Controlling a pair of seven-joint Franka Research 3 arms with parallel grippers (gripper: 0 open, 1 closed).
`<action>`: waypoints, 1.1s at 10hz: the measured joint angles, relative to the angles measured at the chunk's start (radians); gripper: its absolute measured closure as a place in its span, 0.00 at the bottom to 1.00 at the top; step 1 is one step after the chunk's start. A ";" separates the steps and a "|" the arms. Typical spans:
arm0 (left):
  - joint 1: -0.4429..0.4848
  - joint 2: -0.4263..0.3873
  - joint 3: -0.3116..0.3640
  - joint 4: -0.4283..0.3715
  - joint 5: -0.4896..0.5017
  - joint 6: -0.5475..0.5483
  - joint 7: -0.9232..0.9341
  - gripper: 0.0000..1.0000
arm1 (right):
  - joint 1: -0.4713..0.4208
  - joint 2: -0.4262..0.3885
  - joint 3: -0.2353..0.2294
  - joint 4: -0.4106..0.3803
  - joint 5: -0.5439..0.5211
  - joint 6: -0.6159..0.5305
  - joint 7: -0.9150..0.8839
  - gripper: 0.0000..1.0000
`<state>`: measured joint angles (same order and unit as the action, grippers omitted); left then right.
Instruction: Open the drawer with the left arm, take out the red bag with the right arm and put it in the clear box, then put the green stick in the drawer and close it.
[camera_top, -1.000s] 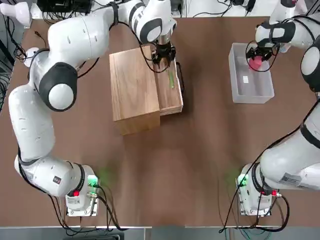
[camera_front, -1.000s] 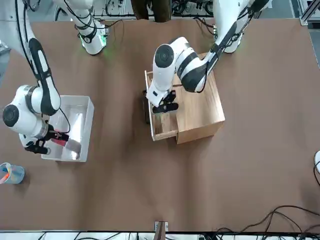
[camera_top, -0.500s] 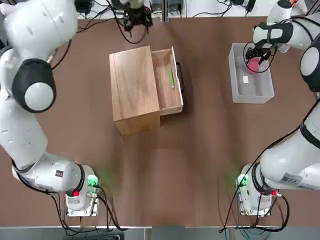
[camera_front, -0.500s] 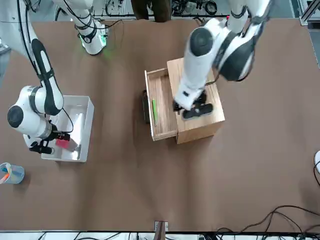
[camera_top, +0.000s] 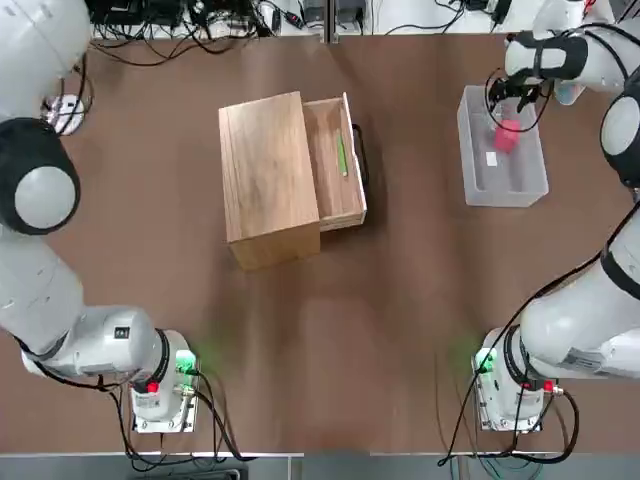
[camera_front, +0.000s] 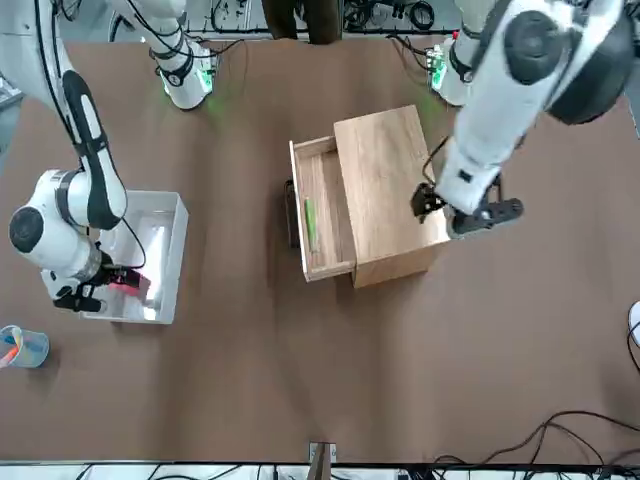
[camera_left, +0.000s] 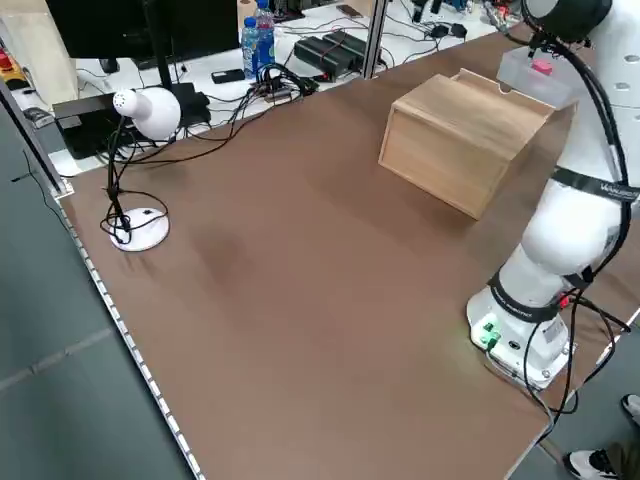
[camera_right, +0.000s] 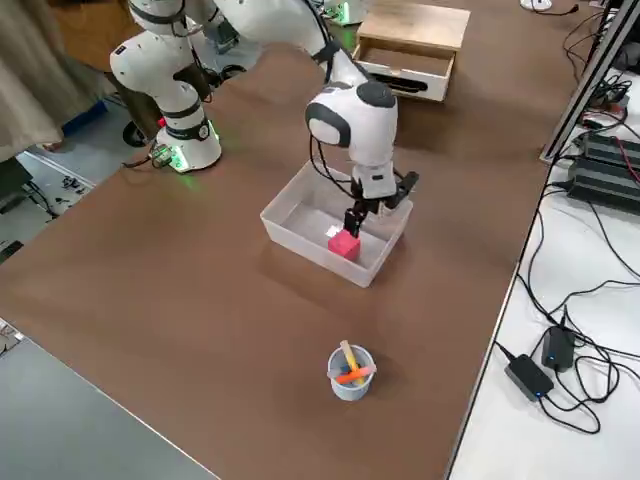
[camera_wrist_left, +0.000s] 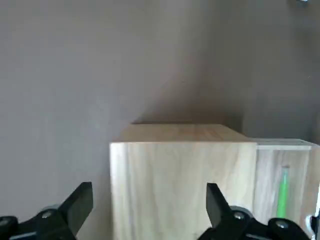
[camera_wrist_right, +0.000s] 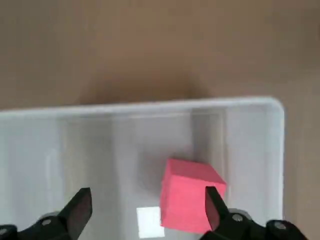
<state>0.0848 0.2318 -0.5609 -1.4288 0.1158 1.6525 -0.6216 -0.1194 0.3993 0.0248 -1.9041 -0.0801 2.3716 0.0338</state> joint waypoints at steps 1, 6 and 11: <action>0.036 -0.017 0.000 -0.001 -0.019 -0.015 0.055 0.00 | 0.036 -0.036 0.002 0.016 0.001 -0.021 0.055 0.00; 0.038 -0.101 0.193 -0.029 -0.089 -0.063 0.423 0.00 | 0.402 -0.141 0.013 0.065 0.016 -0.257 0.919 0.00; -0.122 -0.262 0.424 -0.191 -0.106 -0.072 0.579 0.00 | 0.649 -0.131 0.013 0.117 0.111 -0.257 1.295 0.02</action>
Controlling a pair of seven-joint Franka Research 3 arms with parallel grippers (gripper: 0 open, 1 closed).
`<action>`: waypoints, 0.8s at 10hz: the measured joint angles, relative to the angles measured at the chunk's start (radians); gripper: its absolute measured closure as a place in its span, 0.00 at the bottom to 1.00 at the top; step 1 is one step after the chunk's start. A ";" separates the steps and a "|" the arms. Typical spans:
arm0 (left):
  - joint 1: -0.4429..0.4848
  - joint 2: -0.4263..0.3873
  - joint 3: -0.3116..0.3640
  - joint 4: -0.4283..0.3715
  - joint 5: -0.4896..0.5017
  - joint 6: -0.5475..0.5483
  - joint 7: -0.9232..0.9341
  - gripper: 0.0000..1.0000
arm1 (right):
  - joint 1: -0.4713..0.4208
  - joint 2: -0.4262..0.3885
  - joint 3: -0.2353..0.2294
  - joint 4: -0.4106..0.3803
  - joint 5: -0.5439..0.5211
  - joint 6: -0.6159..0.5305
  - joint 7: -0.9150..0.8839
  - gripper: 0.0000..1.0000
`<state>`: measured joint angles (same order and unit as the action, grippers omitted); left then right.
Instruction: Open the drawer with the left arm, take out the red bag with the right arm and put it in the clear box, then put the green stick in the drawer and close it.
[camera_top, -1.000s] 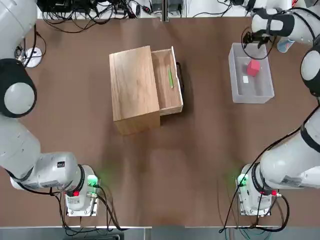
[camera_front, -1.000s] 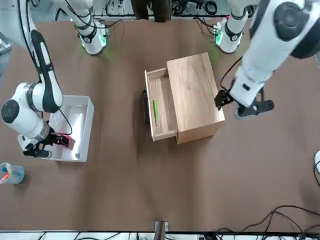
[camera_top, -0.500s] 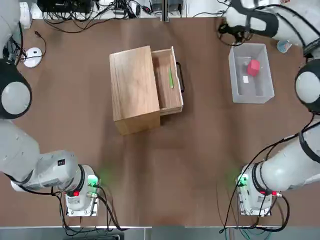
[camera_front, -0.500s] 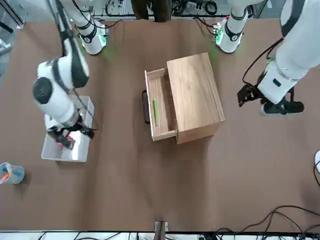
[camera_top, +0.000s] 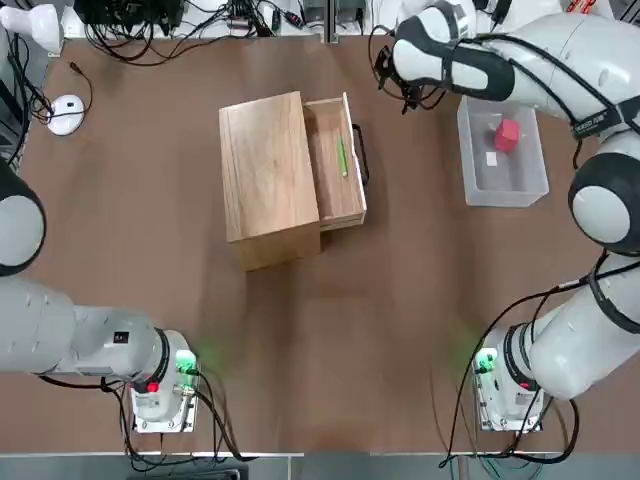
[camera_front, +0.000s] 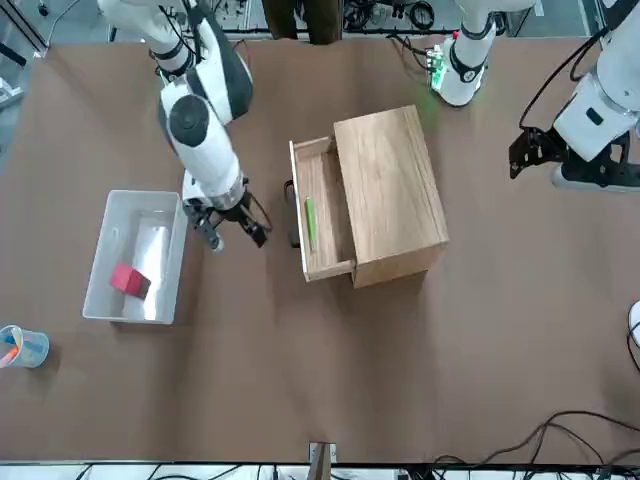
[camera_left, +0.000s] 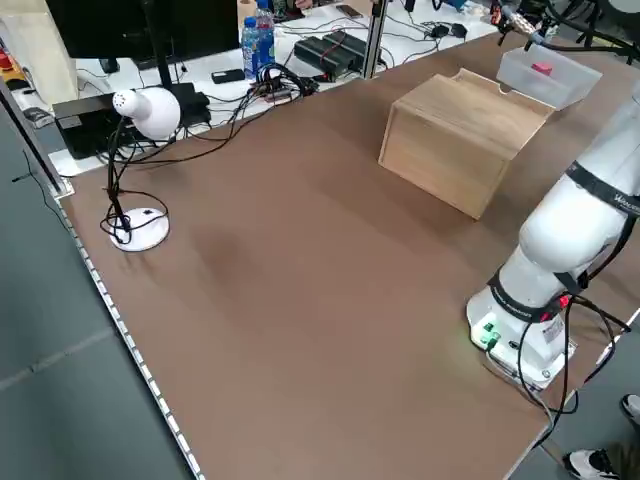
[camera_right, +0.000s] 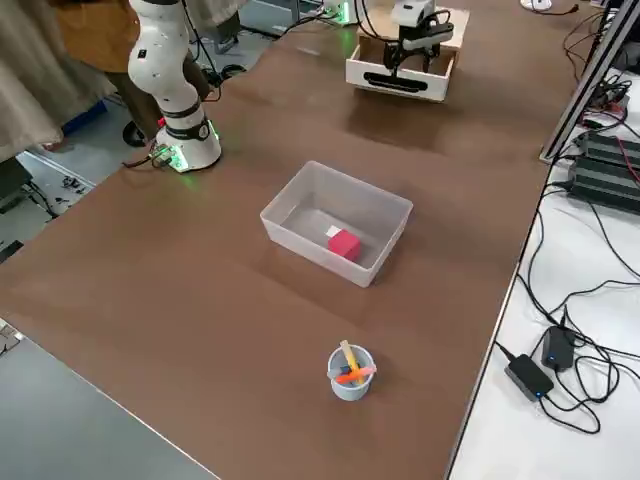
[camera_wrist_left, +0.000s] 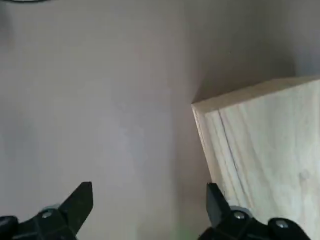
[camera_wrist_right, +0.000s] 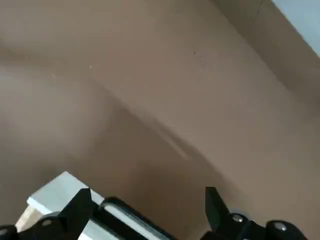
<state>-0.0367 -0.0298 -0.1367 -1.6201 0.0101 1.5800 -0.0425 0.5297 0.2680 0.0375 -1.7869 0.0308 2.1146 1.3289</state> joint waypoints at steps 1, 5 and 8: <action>0.001 -0.001 0.001 -0.006 0.000 0.001 0.005 0.00 | 0.003 0.014 0.000 -0.001 0.005 0.000 0.013 0.03; 0.030 0.000 0.011 -0.010 -0.012 0.009 0.083 0.00 | 0.004 0.102 -0.008 -0.003 0.163 0.019 0.040 0.64; 0.094 0.000 0.013 -0.010 -0.040 0.010 0.060 0.00 | 0.038 0.159 -0.007 -0.003 0.177 0.110 0.140 0.92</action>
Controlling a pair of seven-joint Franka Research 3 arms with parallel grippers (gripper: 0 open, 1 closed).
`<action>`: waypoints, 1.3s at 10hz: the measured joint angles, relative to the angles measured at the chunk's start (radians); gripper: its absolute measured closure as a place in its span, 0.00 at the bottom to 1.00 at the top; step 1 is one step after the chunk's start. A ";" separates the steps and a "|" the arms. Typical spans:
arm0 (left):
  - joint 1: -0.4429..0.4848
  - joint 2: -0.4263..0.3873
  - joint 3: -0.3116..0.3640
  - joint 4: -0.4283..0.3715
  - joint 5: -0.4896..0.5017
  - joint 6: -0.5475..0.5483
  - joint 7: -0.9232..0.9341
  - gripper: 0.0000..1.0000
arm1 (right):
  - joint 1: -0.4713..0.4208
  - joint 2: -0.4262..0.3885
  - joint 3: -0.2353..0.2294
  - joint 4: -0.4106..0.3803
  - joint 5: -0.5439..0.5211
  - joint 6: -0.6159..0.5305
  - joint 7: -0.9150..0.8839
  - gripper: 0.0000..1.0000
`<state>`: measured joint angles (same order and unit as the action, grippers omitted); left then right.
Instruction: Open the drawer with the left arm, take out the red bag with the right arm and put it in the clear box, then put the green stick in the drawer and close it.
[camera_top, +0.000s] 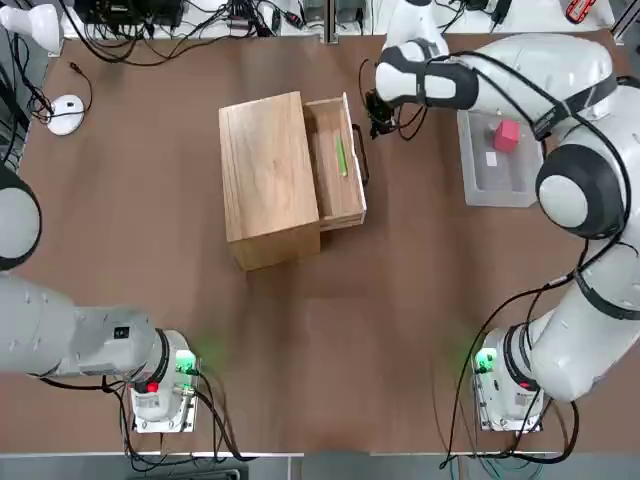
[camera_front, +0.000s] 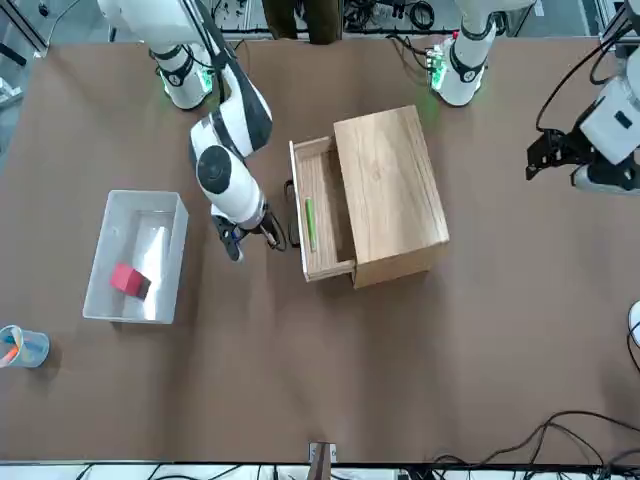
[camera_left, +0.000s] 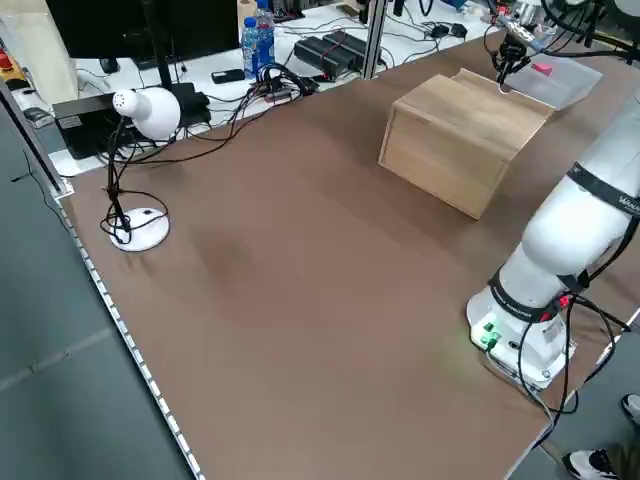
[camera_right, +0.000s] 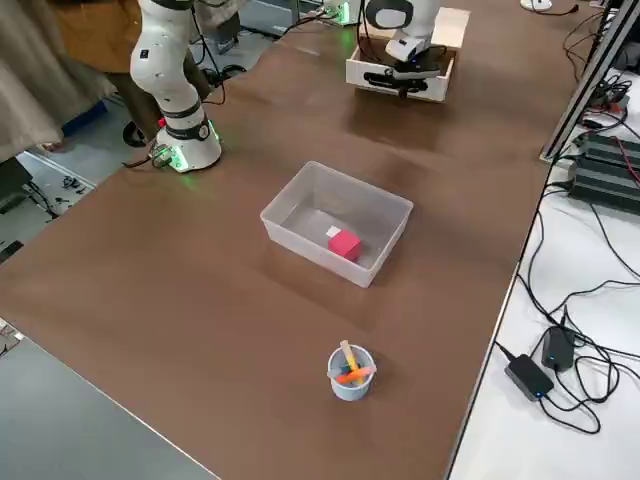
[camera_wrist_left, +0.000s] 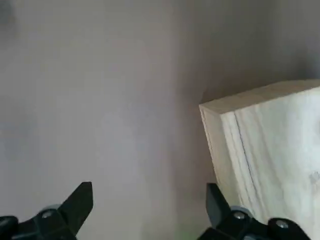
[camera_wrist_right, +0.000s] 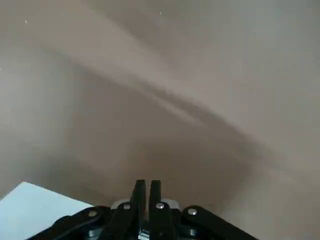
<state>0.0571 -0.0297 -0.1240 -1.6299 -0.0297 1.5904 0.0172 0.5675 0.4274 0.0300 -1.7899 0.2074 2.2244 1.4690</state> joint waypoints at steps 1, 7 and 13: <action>0.013 0.000 0.001 -0.001 -0.001 0.000 -0.001 0.00 | 0.008 0.015 0.000 0.000 0.001 0.013 0.017 0.93; 0.027 0.000 0.001 -0.005 -0.001 0.000 -0.012 0.00 | 0.000 0.067 -0.008 -0.001 0.063 0.043 0.032 0.99; 0.027 0.000 0.000 -0.007 -0.001 0.000 -0.012 0.00 | -0.010 0.100 0.000 -0.001 0.169 0.053 0.028 0.99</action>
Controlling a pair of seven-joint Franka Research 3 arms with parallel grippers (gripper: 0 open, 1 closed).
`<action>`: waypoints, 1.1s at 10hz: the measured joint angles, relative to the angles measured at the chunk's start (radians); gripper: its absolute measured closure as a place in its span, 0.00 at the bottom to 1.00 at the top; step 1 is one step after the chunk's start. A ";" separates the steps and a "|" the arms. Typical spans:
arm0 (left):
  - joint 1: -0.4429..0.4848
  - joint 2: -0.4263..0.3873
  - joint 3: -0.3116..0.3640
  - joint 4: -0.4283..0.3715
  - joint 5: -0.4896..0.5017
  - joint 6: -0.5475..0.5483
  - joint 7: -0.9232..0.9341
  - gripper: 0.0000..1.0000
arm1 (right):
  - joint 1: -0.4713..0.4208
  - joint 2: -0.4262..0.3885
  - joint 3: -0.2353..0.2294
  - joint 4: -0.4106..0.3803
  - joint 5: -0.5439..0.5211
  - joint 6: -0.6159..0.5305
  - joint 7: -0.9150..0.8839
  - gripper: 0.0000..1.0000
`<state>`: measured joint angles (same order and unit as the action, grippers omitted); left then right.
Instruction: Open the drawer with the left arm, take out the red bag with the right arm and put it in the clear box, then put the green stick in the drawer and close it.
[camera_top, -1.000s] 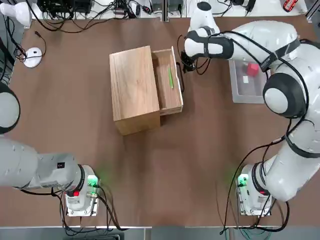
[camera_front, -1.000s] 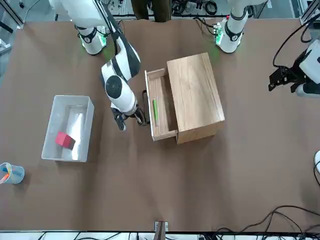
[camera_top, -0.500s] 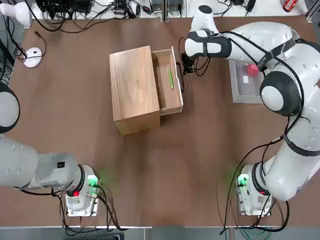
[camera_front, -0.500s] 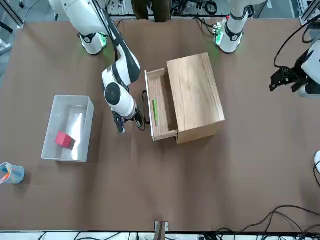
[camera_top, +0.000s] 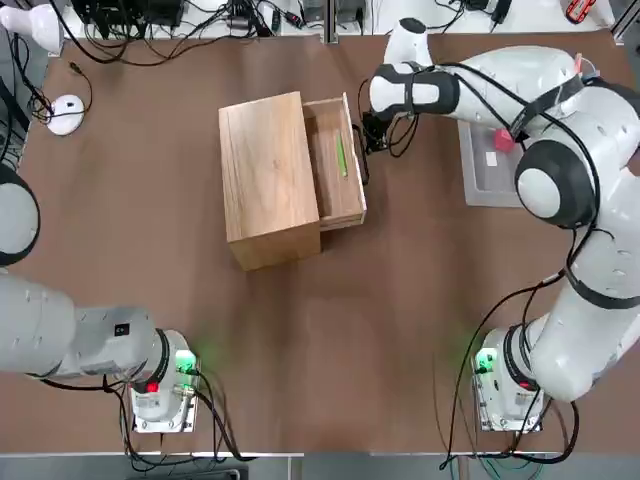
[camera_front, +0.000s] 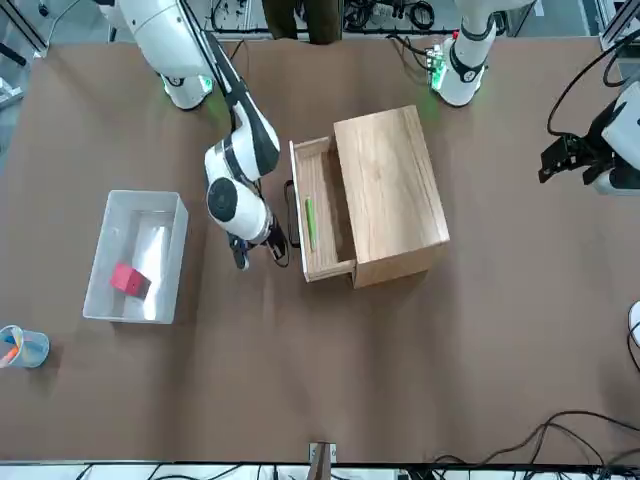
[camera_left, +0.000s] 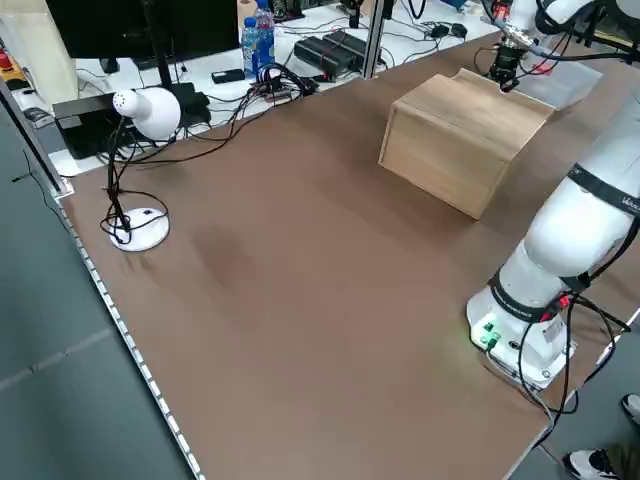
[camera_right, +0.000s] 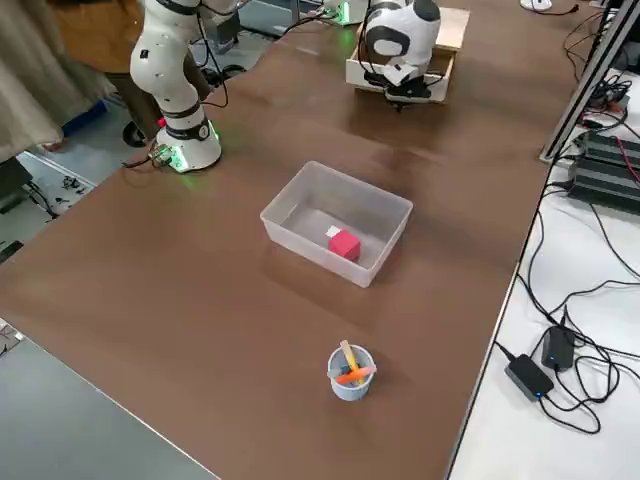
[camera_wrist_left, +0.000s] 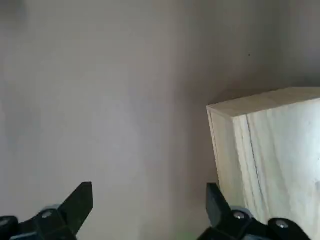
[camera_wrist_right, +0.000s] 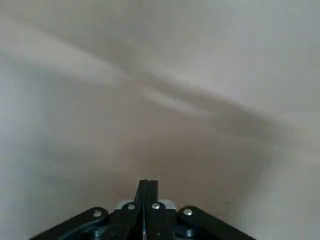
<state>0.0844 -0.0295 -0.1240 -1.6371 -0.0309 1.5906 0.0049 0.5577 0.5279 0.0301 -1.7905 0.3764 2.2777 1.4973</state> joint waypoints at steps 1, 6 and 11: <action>0.000 0.000 0.000 0.000 0.000 0.000 0.000 0.00 | 0.003 0.000 0.006 0.001 0.015 0.001 0.000 0.99; 0.000 0.000 0.000 -0.002 0.000 0.000 0.000 0.00 | 0.015 0.000 0.059 0.003 0.140 0.028 0.000 0.99; 0.000 0.000 0.000 -0.002 0.000 0.000 0.000 0.00 | 0.134 0.000 0.073 0.004 0.272 0.178 0.004 0.99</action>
<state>0.0845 -0.0294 -0.1240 -1.6395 -0.0309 1.5908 0.0049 0.6915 0.5277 0.1036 -1.7865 0.6482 2.4555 1.5012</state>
